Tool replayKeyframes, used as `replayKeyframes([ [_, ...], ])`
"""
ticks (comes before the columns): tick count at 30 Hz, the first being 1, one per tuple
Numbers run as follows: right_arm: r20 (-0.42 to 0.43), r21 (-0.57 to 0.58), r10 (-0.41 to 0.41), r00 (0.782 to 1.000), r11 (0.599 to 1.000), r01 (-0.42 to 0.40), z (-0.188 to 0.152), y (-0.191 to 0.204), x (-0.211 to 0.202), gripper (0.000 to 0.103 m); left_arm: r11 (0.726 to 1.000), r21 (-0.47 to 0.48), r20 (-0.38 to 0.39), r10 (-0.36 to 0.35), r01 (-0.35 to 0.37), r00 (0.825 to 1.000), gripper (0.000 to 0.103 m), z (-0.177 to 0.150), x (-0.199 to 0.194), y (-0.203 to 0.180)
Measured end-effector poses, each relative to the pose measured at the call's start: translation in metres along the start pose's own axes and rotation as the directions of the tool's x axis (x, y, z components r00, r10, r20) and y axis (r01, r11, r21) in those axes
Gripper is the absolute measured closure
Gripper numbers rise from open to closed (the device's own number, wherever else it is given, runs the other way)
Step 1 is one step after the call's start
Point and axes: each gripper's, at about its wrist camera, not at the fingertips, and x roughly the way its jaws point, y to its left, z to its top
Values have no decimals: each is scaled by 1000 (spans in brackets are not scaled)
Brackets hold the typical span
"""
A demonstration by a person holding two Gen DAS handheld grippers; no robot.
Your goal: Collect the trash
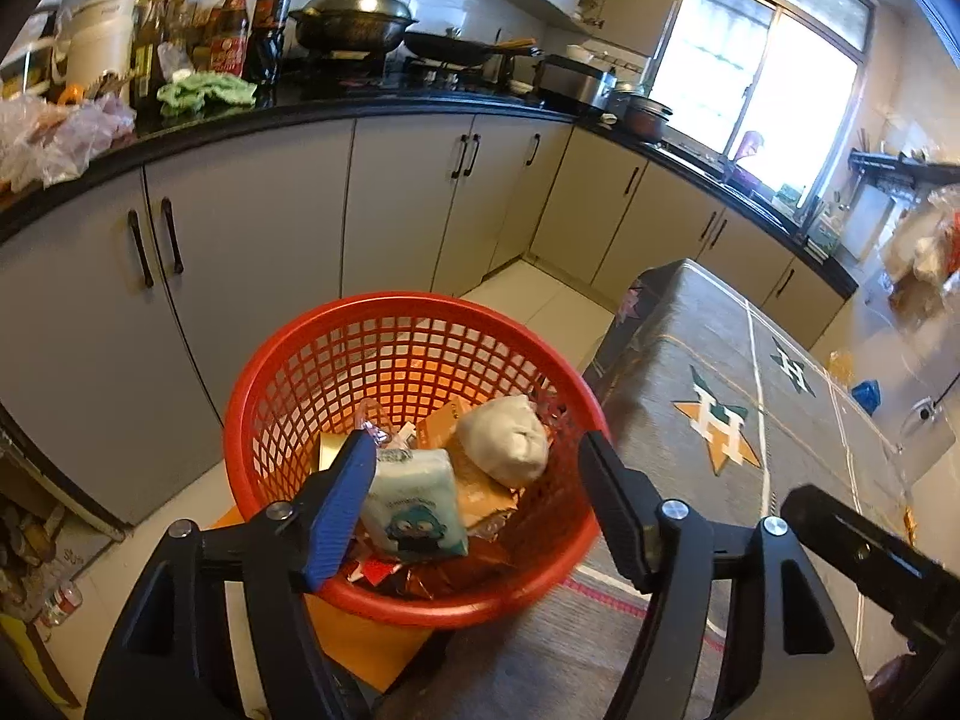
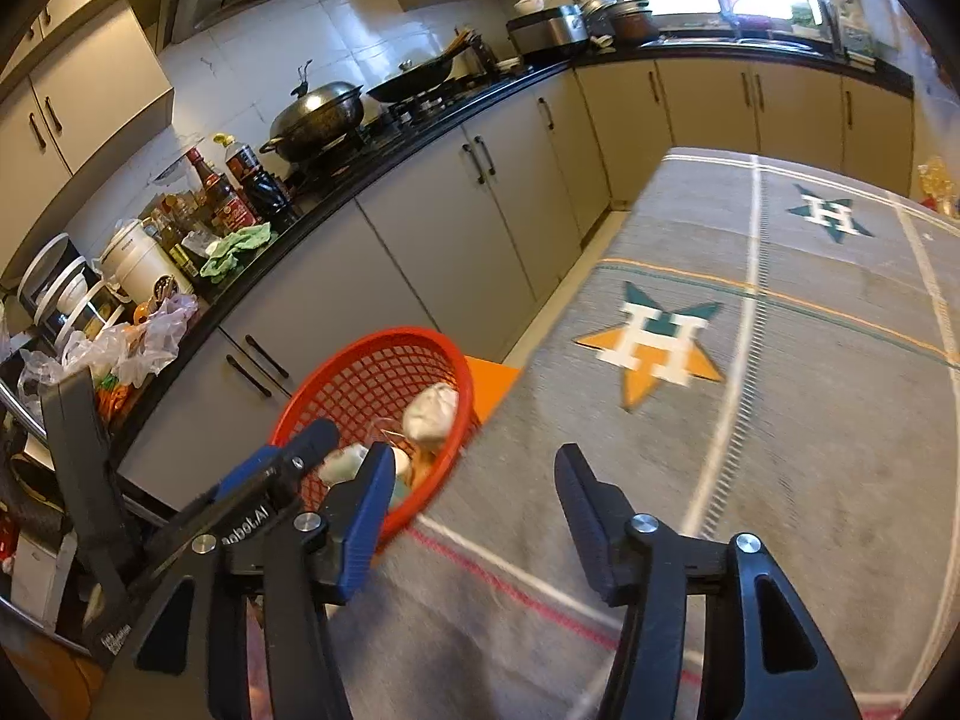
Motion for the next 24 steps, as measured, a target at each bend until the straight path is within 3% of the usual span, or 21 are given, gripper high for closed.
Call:
replayKeyframes([
  [4,19,-3,-23,1000,1000,23,-14,-6,-22,39,1000,17,10,-18,18,1000,26,-8,-16,-11],
  [10,67,-27,-74,995,997,76,-33,-17,-60,36,996,61,-2,-59,59,998,25,-26,-31,-39],
  [16,132,-48,-143,981,987,150,-53,-25,-95,32,989,51,-72,-132,136,989,22,-42,-35,-63],
  [21,172,-64,-193,966,976,206,-70,-28,-121,28,989,77,-83,-122,129,989,20,-56,-45,-73],
  [24,196,-82,-214,957,969,233,-81,-26,-135,26,993,94,-48,-68,72,997,18,-64,-55,-70],
])
